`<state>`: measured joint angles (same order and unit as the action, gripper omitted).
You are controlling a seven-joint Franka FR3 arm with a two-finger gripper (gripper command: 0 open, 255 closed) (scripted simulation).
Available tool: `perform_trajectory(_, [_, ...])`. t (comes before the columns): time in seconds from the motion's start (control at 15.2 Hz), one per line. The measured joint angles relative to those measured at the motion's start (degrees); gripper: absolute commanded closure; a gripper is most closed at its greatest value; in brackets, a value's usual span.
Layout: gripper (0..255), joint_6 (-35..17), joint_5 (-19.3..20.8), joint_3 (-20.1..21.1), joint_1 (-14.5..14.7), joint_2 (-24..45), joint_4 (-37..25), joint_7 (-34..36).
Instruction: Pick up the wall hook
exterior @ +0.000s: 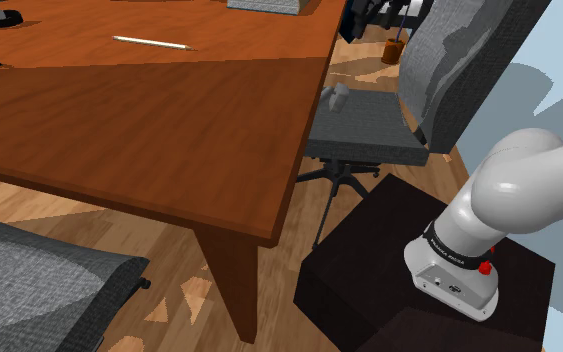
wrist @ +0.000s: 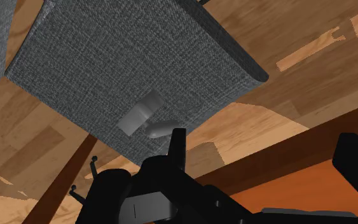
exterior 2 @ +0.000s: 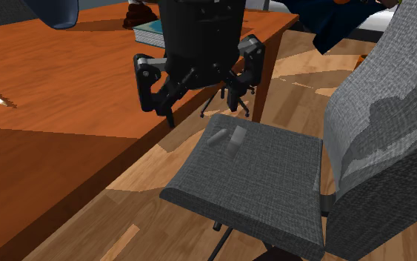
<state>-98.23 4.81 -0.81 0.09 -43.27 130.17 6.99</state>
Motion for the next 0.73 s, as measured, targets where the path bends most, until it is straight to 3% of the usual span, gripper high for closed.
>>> perform_trajectory(0.4, [0, -5.3, 0.3, -4.9, -0.4, 3.2, 2.4, -4.7])
perform_trajectory(0.73, [0, -12.0, -0.3, -10.9, -0.4, 10.6, 2.4, -10.9])
